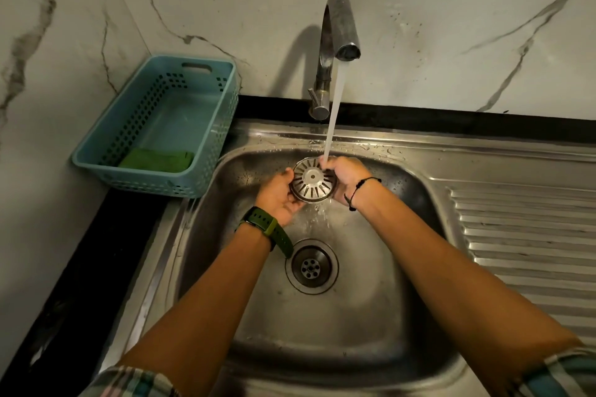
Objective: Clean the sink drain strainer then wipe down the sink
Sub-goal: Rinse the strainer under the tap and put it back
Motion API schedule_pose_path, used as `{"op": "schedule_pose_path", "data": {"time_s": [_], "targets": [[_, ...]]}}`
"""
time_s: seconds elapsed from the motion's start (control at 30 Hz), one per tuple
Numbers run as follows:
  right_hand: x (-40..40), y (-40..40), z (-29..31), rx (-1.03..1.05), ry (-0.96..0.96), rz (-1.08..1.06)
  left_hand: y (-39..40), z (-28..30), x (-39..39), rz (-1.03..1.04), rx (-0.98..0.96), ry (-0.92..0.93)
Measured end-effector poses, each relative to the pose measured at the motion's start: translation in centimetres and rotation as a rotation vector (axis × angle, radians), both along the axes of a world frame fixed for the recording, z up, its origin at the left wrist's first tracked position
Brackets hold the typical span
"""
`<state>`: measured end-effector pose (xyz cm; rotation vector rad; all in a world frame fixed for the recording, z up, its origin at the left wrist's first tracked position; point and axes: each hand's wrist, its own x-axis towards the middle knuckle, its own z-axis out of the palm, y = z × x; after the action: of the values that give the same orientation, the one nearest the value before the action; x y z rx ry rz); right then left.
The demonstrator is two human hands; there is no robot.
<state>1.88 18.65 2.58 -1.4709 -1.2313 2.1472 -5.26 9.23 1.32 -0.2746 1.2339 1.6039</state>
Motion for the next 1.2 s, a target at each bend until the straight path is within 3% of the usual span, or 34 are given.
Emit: {"op": "schedule_pose_path", "data": {"time_s": [0.17, 0.27, 0.5, 0.7, 0.83, 1.0, 1.13, 1.2], "targets": [[0.5, 1.6, 0.7, -0.020, 0.050, -0.013, 0.1, -0.2, 0.9, 0.032, 0.212, -0.159], [1.5, 2.5, 0.8, -0.058, 0.064, -0.089, 0.7, 0.2, 1.6, -0.051, 0.258, -0.085], [2.9, 2.3, -0.4, -0.168, 0.096, -0.064, 1.4, 1.2, 1.2, -0.209, 0.187, 0.220], [1.3, 1.0, -0.2, -0.067, 0.021, 0.129, -0.9, -1.3, -0.6, -0.010, 0.107, 0.080], [0.9, 0.5, 0.4, 0.226, -0.038, 0.311, -2.0, -2.8, -0.8, -0.040, 0.008, 0.021], [2.4, -0.2, 0.5, 0.991, -0.110, 0.674, -1.8, -2.2, -1.2, -0.157, 0.033, -0.042], [4.9, -0.4, 0.4, 1.443, -0.207, 1.000, -0.7, -0.9, -1.4, -0.268, -0.004, 0.193], [5.9, -0.6, -0.1, 1.714, -0.240, 1.009, -0.2, -0.3, -1.2, -0.280, -0.039, 0.356]]}}
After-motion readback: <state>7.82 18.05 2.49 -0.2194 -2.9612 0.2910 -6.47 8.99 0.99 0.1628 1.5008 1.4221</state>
